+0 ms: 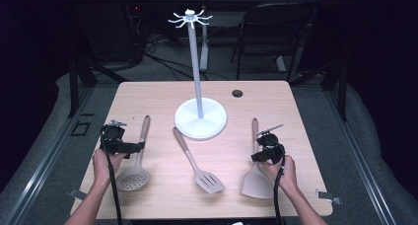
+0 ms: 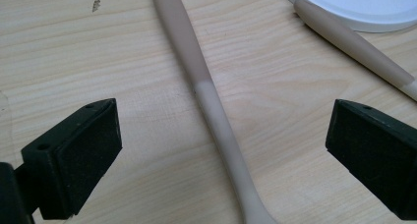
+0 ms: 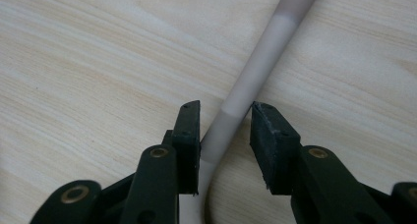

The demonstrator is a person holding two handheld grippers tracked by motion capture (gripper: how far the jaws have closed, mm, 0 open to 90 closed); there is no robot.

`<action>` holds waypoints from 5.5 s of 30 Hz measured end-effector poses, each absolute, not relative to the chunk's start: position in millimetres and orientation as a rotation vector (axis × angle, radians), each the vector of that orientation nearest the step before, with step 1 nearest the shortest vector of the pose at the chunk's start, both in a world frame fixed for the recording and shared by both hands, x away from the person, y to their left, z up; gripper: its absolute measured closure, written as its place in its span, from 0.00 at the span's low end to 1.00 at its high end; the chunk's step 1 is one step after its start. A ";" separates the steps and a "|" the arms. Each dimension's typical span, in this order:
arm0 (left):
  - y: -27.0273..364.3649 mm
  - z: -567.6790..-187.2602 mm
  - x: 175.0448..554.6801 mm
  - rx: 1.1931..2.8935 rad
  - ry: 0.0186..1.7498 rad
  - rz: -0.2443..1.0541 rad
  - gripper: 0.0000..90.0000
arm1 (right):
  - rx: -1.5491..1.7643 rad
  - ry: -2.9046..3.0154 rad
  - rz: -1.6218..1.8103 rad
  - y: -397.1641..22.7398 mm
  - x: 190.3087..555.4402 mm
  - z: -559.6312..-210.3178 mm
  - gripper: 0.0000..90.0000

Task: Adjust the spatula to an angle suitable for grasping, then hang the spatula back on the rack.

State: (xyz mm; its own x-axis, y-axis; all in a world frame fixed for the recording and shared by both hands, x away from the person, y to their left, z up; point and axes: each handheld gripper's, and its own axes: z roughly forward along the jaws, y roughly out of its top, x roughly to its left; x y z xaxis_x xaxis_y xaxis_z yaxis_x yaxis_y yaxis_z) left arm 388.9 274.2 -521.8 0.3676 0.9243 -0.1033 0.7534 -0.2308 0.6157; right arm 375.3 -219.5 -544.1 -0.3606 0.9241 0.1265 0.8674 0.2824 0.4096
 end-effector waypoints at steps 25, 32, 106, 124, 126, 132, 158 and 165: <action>275.3 -521.7 389.3 2.051 1.442 0.379 0.00 | 1.642 2.467 0.529 -229.4 373.0 -535.2 0.79; 271.9 -521.7 389.3 2.061 1.430 0.381 0.00 | 1.574 2.443 0.519 -222.4 372.7 -538.3 0.79; 259.3 -507.5 383.5 1.979 1.377 0.408 0.00 | 1.352 2.527 0.635 -191.8 359.9 -505.4 0.88; 238.2 -488.5 377.6 1.909 1.312 0.406 0.00 | 1.197 2.494 0.819 -157.4 364.0 -478.5 0.88; 230.5 -483.9 377.4 1.906 1.282 0.395 0.00 | 1.185 2.486 0.842 -155.1 365.0 -476.1 0.88; 201.3 -469.8 377.8 1.904 1.184 0.372 0.01 | 1.154 2.478 0.861 -148.0 367.1 -470.8 0.88; 88.1 -470.4 381.1 1.932 0.909 0.171 0.24 | 1.054 2.459 0.879 -131.2 365.8 -463.2 0.87; 81.7 -468.4 384.6 1.875 0.893 0.119 0.39 | 1.020 2.463 0.877 -127.1 362.6 -464.2 0.87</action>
State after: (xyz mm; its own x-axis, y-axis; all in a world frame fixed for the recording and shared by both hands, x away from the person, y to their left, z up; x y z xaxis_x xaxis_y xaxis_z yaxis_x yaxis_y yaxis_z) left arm 384.6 81.7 -468.4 0.7209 0.6257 -0.2980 0.5259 -0.2139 0.8232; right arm 362.6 -127.1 -464.2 -0.6875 0.7230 -0.0682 0.5173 0.5535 0.6527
